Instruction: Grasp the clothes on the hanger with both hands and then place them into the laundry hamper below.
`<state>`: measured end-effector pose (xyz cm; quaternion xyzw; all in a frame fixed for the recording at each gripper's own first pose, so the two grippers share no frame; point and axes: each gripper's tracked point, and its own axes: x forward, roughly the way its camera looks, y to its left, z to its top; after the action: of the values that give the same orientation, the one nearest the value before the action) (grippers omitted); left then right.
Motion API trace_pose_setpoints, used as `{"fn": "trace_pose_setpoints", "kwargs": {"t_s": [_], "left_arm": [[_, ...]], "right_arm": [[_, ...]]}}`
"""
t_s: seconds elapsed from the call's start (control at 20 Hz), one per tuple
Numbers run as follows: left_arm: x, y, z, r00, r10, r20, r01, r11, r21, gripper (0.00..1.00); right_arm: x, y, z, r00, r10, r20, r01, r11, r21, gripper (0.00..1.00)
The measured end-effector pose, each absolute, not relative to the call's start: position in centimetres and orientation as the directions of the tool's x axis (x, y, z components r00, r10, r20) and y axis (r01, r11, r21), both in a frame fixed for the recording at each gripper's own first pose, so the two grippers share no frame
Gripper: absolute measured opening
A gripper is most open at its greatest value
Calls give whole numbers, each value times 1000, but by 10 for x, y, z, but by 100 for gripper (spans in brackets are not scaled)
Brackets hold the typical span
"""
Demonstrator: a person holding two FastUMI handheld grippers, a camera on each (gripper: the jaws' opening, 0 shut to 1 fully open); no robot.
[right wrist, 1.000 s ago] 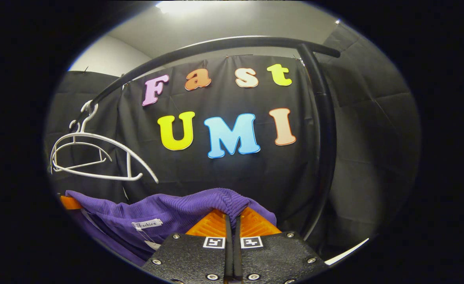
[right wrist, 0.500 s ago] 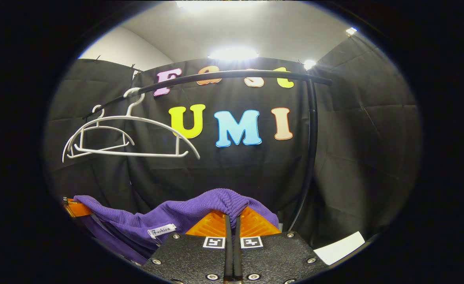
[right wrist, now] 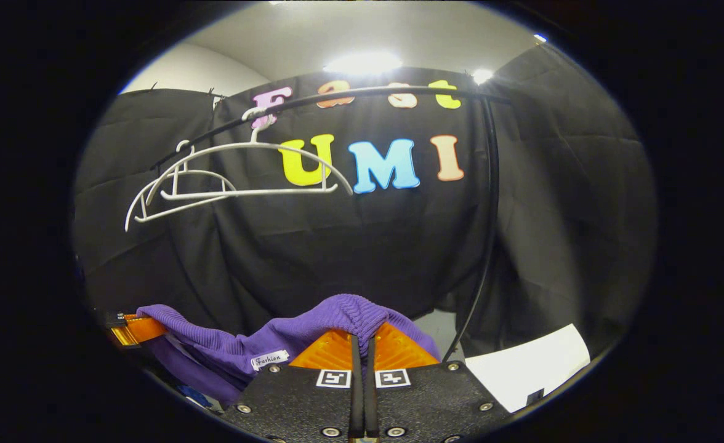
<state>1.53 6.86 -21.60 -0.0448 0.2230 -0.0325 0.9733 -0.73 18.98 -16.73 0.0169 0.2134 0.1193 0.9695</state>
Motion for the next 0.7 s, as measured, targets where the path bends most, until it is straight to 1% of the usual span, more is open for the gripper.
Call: {"fn": "trace_pose_setpoints", "kwargs": {"t_s": [0.05,0.1,0.15,0.2,0.35,0.5,0.55,0.6,0.7], "left_arm": [[8,69,-228,887,-76,-455,30,994,-107,1],[2,69,-240,876,-65,-477,11,993,-113,6],[-4,68,-251,865,-55,-499,-8,992,-125,6],[-6,67,-259,855,-49,-516,-25,990,-137,1],[-13,64,-292,820,-37,-571,-47,990,-131,1],[-23,63,-321,792,-21,-611,-79,988,-136,1],[-23,62,-330,783,-24,-621,-91,984,-152,6],[-25,61,-342,767,-28,-641,-98,982,-161,1],[-30,63,-362,742,-30,-669,-97,984,-152,1]], "right_arm": [[-12,192,-180,858,254,-447,-240,967,88,0],[-14,193,-192,836,267,-479,-253,963,95,0],[-17,191,-202,818,272,-507,-259,961,98,0],[-18,190,-213,803,273,-530,-260,960,101,0],[-25,192,-244,757,283,-589,-257,958,129,0],[-34,200,-267,708,320,-630,-278,946,168,0],[-36,200,-279,694,322,-644,-279,945,173,0],[-38,199,-288,679,319,-661,-272,946,177,0],[-43,193,-306,661,300,-688,-247,953,178,0]]}}
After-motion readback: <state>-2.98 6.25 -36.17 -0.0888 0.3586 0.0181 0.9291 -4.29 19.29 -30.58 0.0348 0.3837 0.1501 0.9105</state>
